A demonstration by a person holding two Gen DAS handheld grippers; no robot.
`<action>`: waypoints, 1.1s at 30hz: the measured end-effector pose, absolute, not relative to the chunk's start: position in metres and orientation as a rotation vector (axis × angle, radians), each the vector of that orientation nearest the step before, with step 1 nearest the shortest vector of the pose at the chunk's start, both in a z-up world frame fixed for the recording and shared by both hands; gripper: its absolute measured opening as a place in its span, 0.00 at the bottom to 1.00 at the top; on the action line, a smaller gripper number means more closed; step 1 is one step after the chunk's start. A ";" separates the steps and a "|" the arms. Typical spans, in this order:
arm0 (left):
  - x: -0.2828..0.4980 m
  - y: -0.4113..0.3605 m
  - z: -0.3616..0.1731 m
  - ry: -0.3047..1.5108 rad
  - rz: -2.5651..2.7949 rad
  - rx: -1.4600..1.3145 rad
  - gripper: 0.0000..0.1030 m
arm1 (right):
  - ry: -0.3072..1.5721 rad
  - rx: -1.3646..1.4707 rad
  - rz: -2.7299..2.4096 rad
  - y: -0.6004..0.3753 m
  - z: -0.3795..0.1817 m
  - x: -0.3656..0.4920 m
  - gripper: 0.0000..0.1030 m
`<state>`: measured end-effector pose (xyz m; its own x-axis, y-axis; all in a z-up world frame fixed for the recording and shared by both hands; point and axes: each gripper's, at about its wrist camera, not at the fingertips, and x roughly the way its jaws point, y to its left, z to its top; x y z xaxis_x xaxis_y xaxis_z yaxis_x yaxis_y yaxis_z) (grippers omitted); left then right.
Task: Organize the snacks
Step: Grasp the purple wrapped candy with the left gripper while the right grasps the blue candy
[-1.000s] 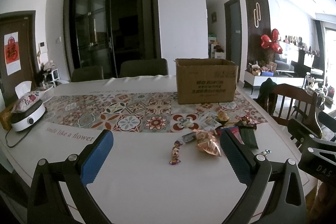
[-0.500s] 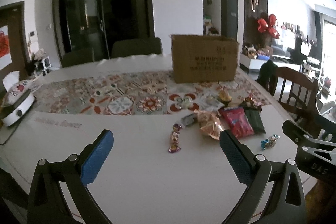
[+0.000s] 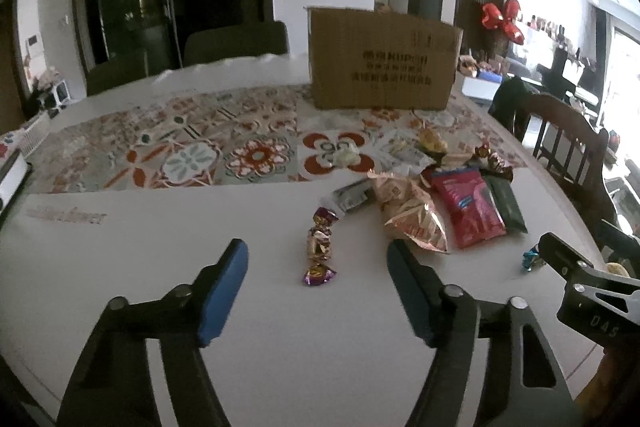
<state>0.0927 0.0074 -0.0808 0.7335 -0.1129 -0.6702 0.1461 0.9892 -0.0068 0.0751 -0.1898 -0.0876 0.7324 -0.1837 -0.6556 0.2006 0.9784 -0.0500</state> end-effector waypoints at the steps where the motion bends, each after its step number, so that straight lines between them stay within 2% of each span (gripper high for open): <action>1: 0.096 0.007 -0.084 0.745 -0.148 0.049 0.63 | 0.730 0.025 -0.215 -0.190 -0.091 0.078 0.92; 13: 0.126 0.001 -0.101 0.785 -0.149 0.059 0.47 | 0.789 0.063 -0.266 -0.200 -0.112 0.093 0.71; 15: 0.128 -0.001 -0.102 0.790 -0.146 0.060 0.42 | 0.800 0.074 -0.267 -0.201 -0.115 0.096 0.68; 16: 0.129 -0.001 -0.103 0.791 -0.146 0.060 0.41 | 0.803 0.079 -0.266 -0.202 -0.116 0.096 0.64; 20: 0.135 -0.002 -0.107 0.812 -0.150 0.055 0.40 | 0.818 0.089 -0.271 -0.203 -0.120 0.099 0.60; 25: 0.140 -0.001 -0.112 0.845 -0.152 0.038 0.36 | 0.848 0.092 -0.258 -0.203 -0.126 0.104 0.47; 27: 0.142 -0.002 -0.114 0.860 -0.155 0.033 0.30 | 0.846 0.089 -0.252 -0.202 -0.126 0.105 0.45; 31: 0.146 -0.001 -0.118 0.883 -0.158 0.019 0.27 | 0.845 0.075 -0.233 -0.198 -0.126 0.105 0.34; 33: 0.147 -0.001 -0.119 0.889 -0.159 0.013 0.19 | 0.846 0.072 -0.222 -0.197 -0.126 0.105 0.30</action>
<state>0.1466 -0.0005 -0.1194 0.6189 -0.1332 -0.7741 0.1440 0.9881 -0.0549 0.1052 -0.1966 -0.1262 0.6417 -0.1658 -0.7489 0.2231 0.9745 -0.0246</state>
